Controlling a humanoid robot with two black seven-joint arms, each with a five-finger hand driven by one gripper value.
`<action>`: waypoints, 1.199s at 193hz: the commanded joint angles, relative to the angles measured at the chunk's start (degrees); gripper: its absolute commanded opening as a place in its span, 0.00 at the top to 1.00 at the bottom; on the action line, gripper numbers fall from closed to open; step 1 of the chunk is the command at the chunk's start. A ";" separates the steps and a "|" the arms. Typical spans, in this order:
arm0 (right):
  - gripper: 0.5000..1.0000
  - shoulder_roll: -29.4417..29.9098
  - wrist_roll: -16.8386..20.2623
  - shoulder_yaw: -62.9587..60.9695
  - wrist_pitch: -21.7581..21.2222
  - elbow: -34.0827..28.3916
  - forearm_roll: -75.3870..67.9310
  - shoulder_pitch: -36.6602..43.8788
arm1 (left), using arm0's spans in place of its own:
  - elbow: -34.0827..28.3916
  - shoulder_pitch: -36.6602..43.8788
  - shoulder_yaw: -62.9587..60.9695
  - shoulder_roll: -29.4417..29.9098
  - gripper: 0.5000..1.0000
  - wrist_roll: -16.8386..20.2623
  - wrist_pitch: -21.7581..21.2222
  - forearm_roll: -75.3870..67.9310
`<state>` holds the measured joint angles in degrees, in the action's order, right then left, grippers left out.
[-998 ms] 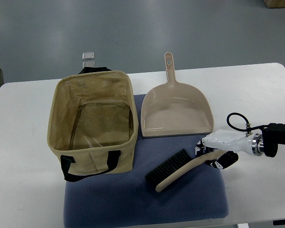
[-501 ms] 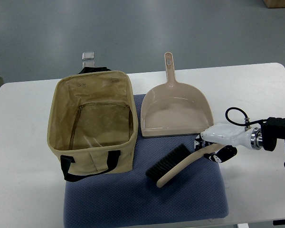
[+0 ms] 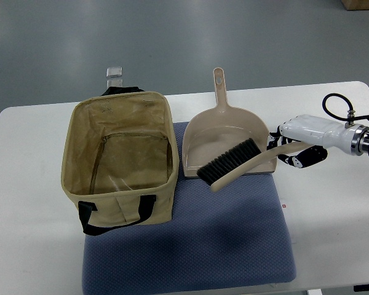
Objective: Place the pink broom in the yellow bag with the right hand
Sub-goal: 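Lift the brush with the right hand and carry it over the tan bag, then lower the brush into the tan bag and open the right hand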
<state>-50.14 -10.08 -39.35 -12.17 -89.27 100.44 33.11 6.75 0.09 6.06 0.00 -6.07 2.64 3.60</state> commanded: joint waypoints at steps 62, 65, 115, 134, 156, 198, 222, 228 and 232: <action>1.00 -1.80 0.58 -0.73 -3.65 1.55 -4.81 18.56 | 0.02 -0.01 0.00 0.00 0.00 0.00 0.00 0.00; 1.00 -1.53 0.58 -0.64 -3.91 1.64 -4.81 19.18 | 0.02 -0.01 0.00 0.00 0.00 0.00 0.00 0.00; 1.00 10.50 2.17 4.27 -9.80 4.72 -1.74 33.15 | 0.02 -0.01 0.00 0.00 0.00 0.00 0.00 0.00; 1.00 14.29 2.43 9.46 -9.71 5.51 -0.68 37.20 | 0.02 -0.01 0.00 0.00 0.00 0.00 0.00 0.00; 1.00 19.30 3.31 13.42 -9.71 6.83 -0.33 40.37 | 0.02 -0.01 0.00 0.00 0.00 0.00 0.00 0.00; 1.00 26.41 3.40 16.67 -9.80 9.11 2.57 42.04 | 0.02 -0.01 0.00 0.00 0.00 0.00 0.00 0.00; 1.00 29.66 3.40 17.64 -9.80 11.48 4.76 42.04 | 0.02 -0.01 0.00 0.00 0.00 0.00 0.00 0.00; 1.00 30.54 3.40 17.73 -9.63 12.27 5.20 42.04 | -0.07 -0.01 0.00 0.00 0.00 0.00 0.00 0.00; 1.00 30.81 3.40 17.90 -9.54 12.63 5.38 42.04 | 0.02 -0.01 0.00 0.00 0.00 0.00 0.00 0.00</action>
<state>-21.82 -6.68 -22.09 -22.00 -78.84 104.30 75.17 6.76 0.09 6.06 0.00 -6.06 2.62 3.60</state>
